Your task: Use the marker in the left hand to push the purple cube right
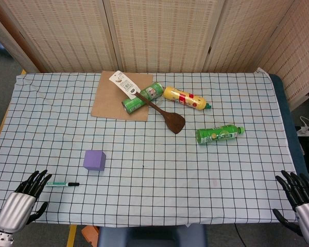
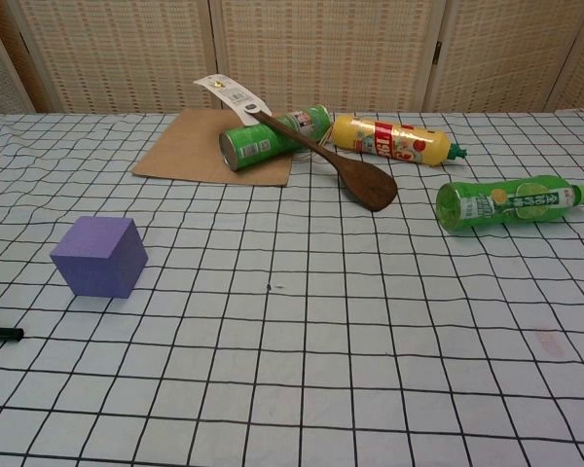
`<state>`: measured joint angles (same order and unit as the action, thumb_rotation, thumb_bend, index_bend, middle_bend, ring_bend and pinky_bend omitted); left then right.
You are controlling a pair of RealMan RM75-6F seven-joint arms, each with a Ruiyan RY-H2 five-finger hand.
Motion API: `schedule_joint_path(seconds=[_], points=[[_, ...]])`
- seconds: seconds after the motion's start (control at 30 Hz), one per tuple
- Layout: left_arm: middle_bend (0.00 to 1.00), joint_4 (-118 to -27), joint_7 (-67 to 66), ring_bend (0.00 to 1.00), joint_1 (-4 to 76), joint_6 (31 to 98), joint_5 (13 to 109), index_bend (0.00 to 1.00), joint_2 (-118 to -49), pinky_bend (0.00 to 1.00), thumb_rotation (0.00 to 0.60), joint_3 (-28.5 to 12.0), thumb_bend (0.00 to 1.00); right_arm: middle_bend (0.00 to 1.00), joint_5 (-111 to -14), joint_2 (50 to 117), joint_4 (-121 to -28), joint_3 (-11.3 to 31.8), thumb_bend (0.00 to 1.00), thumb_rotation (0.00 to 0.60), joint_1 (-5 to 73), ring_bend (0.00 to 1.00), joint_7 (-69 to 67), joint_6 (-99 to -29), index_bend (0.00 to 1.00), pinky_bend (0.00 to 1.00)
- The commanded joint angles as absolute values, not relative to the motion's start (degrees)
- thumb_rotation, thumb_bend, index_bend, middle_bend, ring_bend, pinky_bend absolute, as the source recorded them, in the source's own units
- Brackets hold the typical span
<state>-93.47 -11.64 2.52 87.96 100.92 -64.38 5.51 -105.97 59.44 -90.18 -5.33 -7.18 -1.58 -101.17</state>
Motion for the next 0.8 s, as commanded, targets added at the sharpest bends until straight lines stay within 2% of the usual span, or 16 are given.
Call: schedule_joint_path(seconds=[0.03,0.2,0.3,0.33,0.37,0.47,0.6,0.67,0.8], points=[[0.00,-93.9,-11.7,0.00,2.9,87.0,100.2,0.00,-64.3,0.24,0.600,5.4,0.38,0.00,-105.1,59.1,-91.1,-5.2,0.14,0.600,-6.5,0.00,-0.7,-99.6,0.00,0.00],[0.00,-93.0,-10.2,0.01,3.7,86.5,100.0,0.00,-65.8,0.27,0.600,4.7,0.37,0.00,-103.7,59.6,-92.0,-4.4,0.13,0.600,-5.4,0.00,-0.4,-97.6,0.00,0.00],[0.05,-90.1,-12.2,0.08,4.4,85.6,98.6,0.01,-68.7,0.33,0.600,3.1,0.38,0.00,-102.2,60.3,-92.2,-3.4,0.13,0.600,-4.5,0.00,-0.5,-96.3,0.00,0.00],[0.09,-88.9,-13.6,0.14,4.7,85.2,98.0,0.02,-70.0,0.39,0.600,2.6,0.38,0.00,-101.5,60.4,-92.4,-3.1,0.13,0.600,-4.3,0.00,-0.3,-95.8,0.00,0.00],[0.13,-87.6,-15.1,0.22,5.0,84.6,97.6,0.04,-71.1,0.50,0.600,2.2,0.38,0.00,-100.9,60.6,-92.6,-2.8,0.13,0.600,-4.1,0.00,0.0,-95.3,0.00,0.00],[0.14,-83.1,-17.9,0.41,6.2,83.4,98.2,0.10,-74.9,0.74,0.600,1.9,0.38,0.00,-100.0,61.1,-92.9,-2.2,0.13,0.600,-3.7,0.00,0.9,-94.6,0.00,0.00],[0.17,-76.3,-18.7,0.56,7.6,82.0,99.6,0.16,-78.6,0.87,0.600,2.4,0.38,0.00,-99.5,61.5,-93.1,-2.0,0.13,0.600,-3.8,0.00,1.5,-94.8,0.00,0.00],[0.22,-74.3,-18.3,0.65,8.2,80.5,99.4,0.19,-79.5,0.94,0.600,2.8,0.38,0.00,-99.0,61.8,-93.2,-1.7,0.13,0.600,-3.8,0.00,2.1,-94.8,0.00,0.00],[0.24,-70.5,-18.6,0.72,8.9,78.2,97.4,0.21,-81.6,0.99,0.600,2.6,0.39,0.00,-97.8,62.3,-93.4,-1.4,0.13,0.600,-3.2,0.00,3.4,-93.1,0.00,0.00]])
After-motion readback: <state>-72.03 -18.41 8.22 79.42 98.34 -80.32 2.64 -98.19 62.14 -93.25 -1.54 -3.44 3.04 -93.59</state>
